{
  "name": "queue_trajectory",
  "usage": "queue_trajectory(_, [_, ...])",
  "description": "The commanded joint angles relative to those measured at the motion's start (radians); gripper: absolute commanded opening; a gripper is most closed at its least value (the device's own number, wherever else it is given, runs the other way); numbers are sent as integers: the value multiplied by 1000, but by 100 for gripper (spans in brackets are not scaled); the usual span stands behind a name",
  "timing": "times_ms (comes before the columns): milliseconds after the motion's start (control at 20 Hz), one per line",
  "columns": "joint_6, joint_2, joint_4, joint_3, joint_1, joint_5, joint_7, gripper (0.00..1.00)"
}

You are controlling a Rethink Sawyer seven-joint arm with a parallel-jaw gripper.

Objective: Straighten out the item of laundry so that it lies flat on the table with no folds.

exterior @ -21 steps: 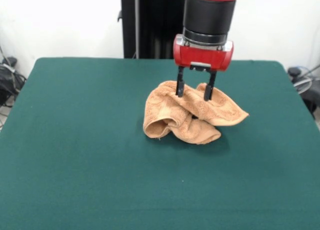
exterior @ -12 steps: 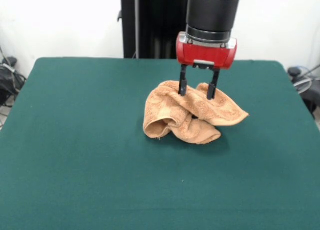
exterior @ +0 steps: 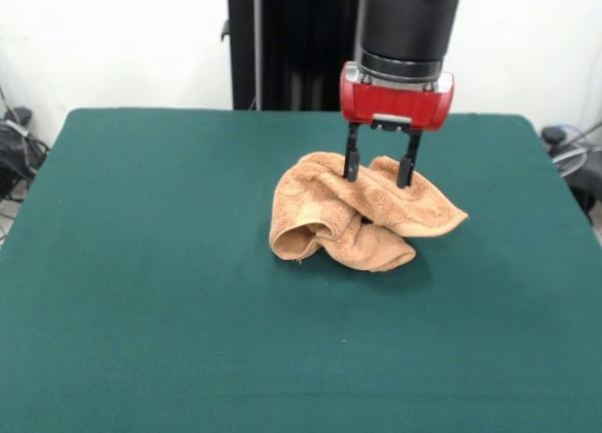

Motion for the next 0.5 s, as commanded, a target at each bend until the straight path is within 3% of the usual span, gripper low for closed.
queue_trajectory(50, [16,53,0,56,20,-35,129,100])
queue_trajectory(500, [8,53,4,51,14,-35,131,100])
